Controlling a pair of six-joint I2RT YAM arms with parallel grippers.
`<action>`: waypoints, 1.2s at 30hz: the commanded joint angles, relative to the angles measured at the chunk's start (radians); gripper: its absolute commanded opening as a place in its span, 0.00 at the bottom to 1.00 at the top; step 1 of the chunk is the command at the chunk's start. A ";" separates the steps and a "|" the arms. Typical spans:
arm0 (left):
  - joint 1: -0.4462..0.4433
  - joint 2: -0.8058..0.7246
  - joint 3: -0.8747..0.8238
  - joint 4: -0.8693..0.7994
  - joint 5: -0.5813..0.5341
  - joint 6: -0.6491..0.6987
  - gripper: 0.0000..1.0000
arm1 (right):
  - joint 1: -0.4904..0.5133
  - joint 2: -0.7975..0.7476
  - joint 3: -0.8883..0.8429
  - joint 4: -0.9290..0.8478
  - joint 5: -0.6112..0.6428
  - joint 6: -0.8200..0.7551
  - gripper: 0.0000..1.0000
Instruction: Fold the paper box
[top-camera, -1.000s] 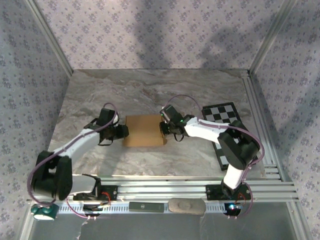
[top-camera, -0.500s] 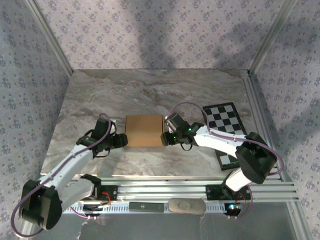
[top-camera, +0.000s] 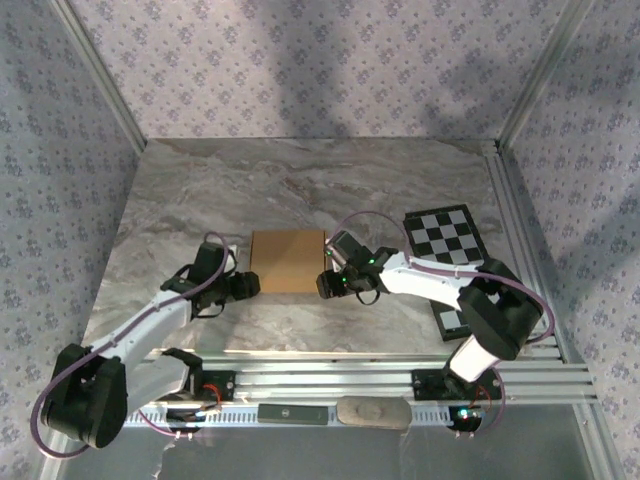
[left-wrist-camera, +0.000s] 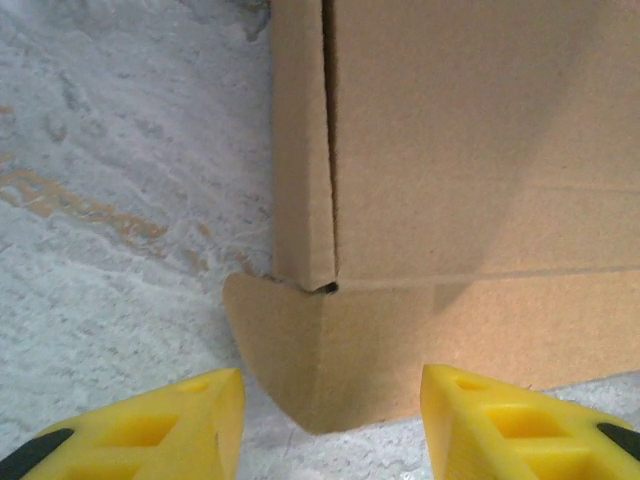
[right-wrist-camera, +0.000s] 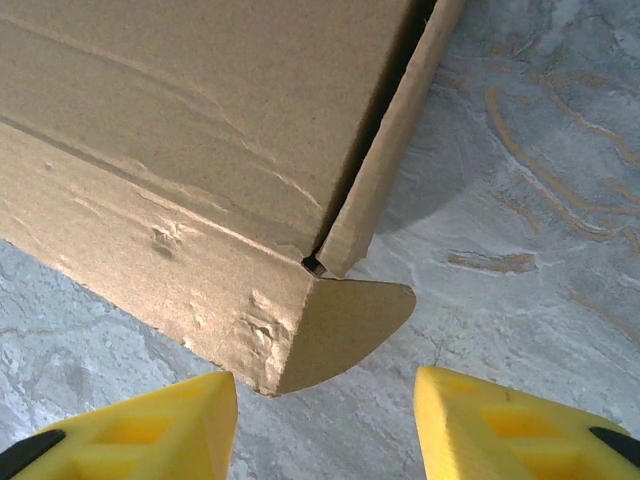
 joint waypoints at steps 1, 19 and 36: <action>-0.003 0.013 -0.006 0.071 0.035 -0.007 0.49 | 0.006 0.022 0.032 -0.001 -0.006 0.023 0.52; -0.006 0.037 -0.002 0.046 0.003 0.006 0.51 | -0.034 0.059 0.041 0.055 -0.078 0.058 0.52; -0.011 0.057 -0.018 0.124 0.074 -0.026 0.48 | -0.038 0.071 0.040 0.065 -0.110 0.088 0.49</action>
